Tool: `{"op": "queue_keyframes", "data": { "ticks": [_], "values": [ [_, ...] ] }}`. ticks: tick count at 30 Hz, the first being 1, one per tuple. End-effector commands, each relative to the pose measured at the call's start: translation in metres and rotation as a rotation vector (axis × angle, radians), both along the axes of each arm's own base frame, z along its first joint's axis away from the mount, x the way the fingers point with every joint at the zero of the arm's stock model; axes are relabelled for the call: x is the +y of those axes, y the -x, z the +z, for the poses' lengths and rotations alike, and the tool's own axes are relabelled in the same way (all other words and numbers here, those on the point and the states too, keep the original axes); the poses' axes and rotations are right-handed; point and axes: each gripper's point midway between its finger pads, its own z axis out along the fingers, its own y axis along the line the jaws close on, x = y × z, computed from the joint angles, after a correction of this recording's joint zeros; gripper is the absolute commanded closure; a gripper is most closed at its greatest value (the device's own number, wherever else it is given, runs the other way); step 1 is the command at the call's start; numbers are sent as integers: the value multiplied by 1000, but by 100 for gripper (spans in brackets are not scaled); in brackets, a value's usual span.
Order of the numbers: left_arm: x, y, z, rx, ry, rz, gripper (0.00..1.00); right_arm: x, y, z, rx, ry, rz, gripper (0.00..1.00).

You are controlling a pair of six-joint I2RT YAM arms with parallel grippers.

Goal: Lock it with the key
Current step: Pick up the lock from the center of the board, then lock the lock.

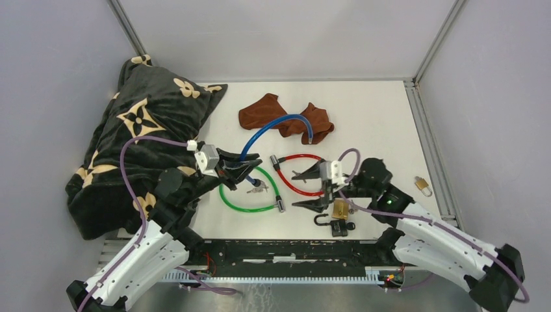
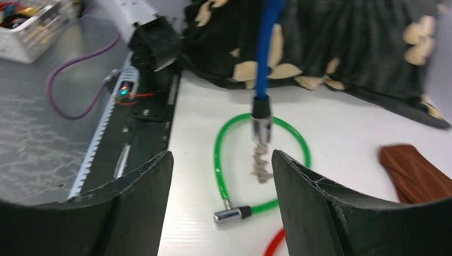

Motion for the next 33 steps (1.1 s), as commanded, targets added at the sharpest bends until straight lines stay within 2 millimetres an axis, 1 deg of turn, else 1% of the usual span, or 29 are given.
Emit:
{"op": "queue_keyframes", "data": {
  "ticks": [1,4,8,10,12,16,22,23,24,25,27,30,33],
  "values": [
    [-4,19,31,-98,46,-91,98,35,12,11,-149,0,113,24],
    [-4,22,35,-92,56,-105,98,51,1,18,-161,-66,99,21],
    [-6,29,40,-98,57,-140,98,79,-16,8,-131,-50,94,12],
    [-6,31,46,-102,64,-149,98,90,-18,1,-118,-31,110,10],
    [-5,33,53,-114,77,-152,98,99,-18,-8,-106,-16,131,10],
    [-3,37,66,-135,103,-160,98,111,-12,-16,-74,-17,172,14],
    [-4,41,73,-144,116,-181,98,120,-13,-24,-36,-10,193,23],
    [-4,41,74,-147,119,-182,98,122,-13,-25,-27,-7,202,28],
    [-4,41,75,-149,121,-182,98,124,-12,-26,-16,-4,214,35],
    [-4,41,76,-149,123,-184,98,126,-11,-26,-8,-4,222,48],
    [-4,42,77,-148,126,-184,98,126,-9,-25,1,-3,238,69],
    [-2,38,77,-122,139,-163,98,121,-7,-18,-11,-24,228,99],
    [0,32,72,-93,150,-132,98,116,-18,-2,-8,-76,129,100]
  ]
}}
